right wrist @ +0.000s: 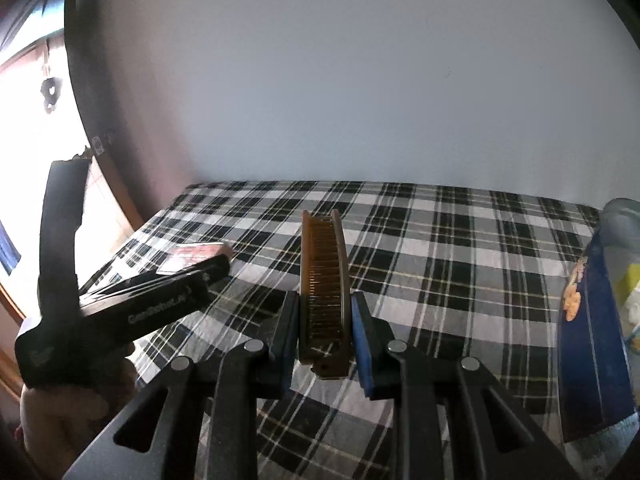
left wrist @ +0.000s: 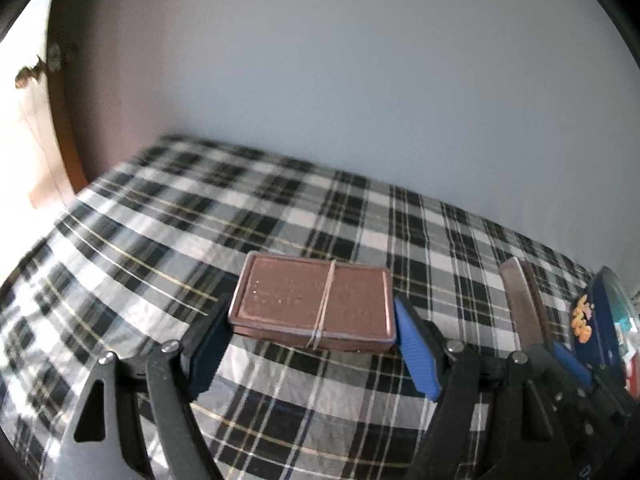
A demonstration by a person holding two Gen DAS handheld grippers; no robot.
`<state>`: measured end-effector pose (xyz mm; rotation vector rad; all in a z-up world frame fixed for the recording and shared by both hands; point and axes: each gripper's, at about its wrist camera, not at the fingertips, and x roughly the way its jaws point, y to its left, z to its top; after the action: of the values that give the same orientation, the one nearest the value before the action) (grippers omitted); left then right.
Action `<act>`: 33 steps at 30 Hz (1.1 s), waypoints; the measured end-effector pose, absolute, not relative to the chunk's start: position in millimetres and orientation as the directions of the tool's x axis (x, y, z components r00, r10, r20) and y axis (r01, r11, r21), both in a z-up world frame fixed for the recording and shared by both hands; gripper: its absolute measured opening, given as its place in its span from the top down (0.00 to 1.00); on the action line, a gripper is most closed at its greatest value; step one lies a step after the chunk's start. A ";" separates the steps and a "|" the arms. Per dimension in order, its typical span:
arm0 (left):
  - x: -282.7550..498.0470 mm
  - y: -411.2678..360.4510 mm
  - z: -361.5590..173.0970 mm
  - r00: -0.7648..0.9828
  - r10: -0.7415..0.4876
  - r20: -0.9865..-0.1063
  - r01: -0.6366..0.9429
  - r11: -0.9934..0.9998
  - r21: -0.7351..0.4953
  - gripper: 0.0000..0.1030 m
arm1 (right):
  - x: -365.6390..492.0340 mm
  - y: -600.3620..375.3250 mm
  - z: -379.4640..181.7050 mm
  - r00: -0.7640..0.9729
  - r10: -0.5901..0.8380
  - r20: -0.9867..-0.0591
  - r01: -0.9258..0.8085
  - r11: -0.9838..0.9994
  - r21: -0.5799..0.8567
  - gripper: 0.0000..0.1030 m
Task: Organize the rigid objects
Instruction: 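Lift and carry the brown box and comb over the tin with both tools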
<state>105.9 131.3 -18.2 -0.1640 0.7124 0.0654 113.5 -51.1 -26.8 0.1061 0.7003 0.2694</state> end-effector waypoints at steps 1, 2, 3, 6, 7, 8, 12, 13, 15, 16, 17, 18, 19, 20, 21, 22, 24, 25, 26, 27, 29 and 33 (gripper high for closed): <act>102.7 130.4 -15.3 0.769 0.029 -0.639 -0.129 0.986 -0.110 0.25 | 113.5 -52.1 -27.0 0.735 0.275 -0.620 -0.202 0.961 0.187 0.74; 101.0 130.7 -13.5 0.778 0.044 -0.627 -0.136 0.986 -0.100 0.25 | 113.6 -53.7 -26.4 0.738 0.270 -0.618 -0.194 0.963 0.190 0.74; 97.7 130.8 -11.1 0.787 0.061 -0.614 -0.145 0.986 -0.087 0.25 | 114.0 -54.3 -26.3 0.739 0.268 -0.618 -0.189 0.963 0.191 0.74; 92.6 131.5 -7.5 0.800 0.086 -0.594 -0.156 0.986 -0.067 0.25 | 109.6 -59.3 -23.1 0.743 0.259 -0.617 -0.185 0.966 0.183 0.74; 93.3 133.3 -8.0 0.800 0.087 -0.594 -0.156 0.985 -0.066 0.25 | 108.2 -59.4 -21.8 0.746 0.258 -0.614 -0.187 0.966 0.179 0.74; 93.2 133.6 -8.3 0.798 0.086 -0.597 -0.156 0.985 -0.068 0.25 | 106.4 -59.6 -21.1 0.749 0.256 -0.611 -0.187 0.966 0.177 0.74; 91.6 136.2 -9.8 0.794 0.081 -0.602 -0.158 0.985 -0.075 0.25 | 99.9 -53.9 -19.8 0.756 0.255 -0.603 -0.195 0.967 0.164 0.74; 90.0 135.9 -10.1 0.795 0.083 -0.601 -0.159 0.985 -0.074 0.25 | 97.7 -52.5 -19.5 0.758 0.253 -0.602 -0.198 0.968 0.157 0.74; 87.1 133.8 -10.4 0.795 0.087 -0.600 -0.159 0.985 -0.068 0.25 | 93.5 -49.8 -18.1 0.764 0.247 -0.596 -0.202 0.969 0.143 0.74; 85.7 132.7 -10.3 0.796 0.087 -0.599 -0.156 0.986 -0.065 0.25 | 91.7 -49.1 -17.5 0.767 0.245 -0.594 -0.202 0.969 0.138 0.74; 84.5 130.9 -10.5 0.797 0.088 -0.598 -0.156 0.986 -0.062 0.25 | 90.6 -48.6 -17.5 0.767 0.244 -0.593 -0.203 0.970 0.136 0.74; 83.1 129.7 -10.5 0.798 0.089 -0.596 -0.153 0.986 -0.058 0.25 | 89.6 -47.8 -17.3 0.767 0.243 -0.594 -0.203 0.970 0.135 0.74; 81.9 128.4 -10.4 0.798 0.088 -0.597 -0.151 0.987 -0.055 0.25 | 89.0 -46.9 -17.6 0.767 0.243 -0.594 -0.203 0.970 0.135 0.74; 80.6 127.3 -10.5 0.797 0.088 -0.597 -0.150 0.987 -0.054 0.25 | 87.6 -47.0 -17.3 0.766 0.245 -0.594 -0.205 0.969 0.134 0.74; 79.2 126.6 -10.5 0.797 0.087 -0.598 -0.150 0.987 -0.055 0.25 | 86.9 -46.1 -17.7 0.767 0.244 -0.593 -0.206 0.970 0.133 0.74; 77.4 126.3 -10.4 0.797 0.086 -0.598 -0.149 0.987 -0.057 0.25 | 86.0 -45.8 -17.4 0.769 0.243 -0.592 -0.205 0.970 0.132 0.74; 73.5 125.7 -10.1 0.797 0.084 -0.597 -0.151 0.987 -0.063 0.25 | 83.0 -47.5 -17.0 0.769 0.243 -0.592 -0.205 0.970 0.131 0.74; 71.4 125.6 -10.2 0.796 0.082 -0.599 -0.151 0.986 -0.066 0.25 | 81.6 -47.9 -16.7 0.769 0.242 -0.592 -0.205 0.970 0.130 0.74; 69.8 124.9 -10.3 0.796 0.081 -0.600 -0.151 0.986 -0.067 0.25 | 80.2 -48.6 -16.7 0.770 0.240 -0.591 -0.203 0.971 0.129 0.74; 67.9 123.9 -10.0 0.797 0.079 -0.599 -0.149 0.987 -0.068 0.25 | 78.8 -48.9 -16.3 0.771 0.239 -0.590 -0.203 0.971 0.127 0.74; 64.7 121.5 -9.5 0.799 0.079 -0.596 -0.146 0.987 -0.065 0.25 | 76.8 -48.4 -15.8 0.772 0.236 -0.590 -0.204 0.971 0.121 0.74; 59.9 118.6 -9.2 0.801 0.079 -0.593 -0.141 0.988 -0.059 0.25 | 71.7 -45.9 -14.5 0.777 0.230 -0.586 -0.209 0.972 0.104 0.74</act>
<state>59.9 118.6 -9.2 -0.1020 0.6304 0.1181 71.7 -45.9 -14.5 0.0340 0.6376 0.2377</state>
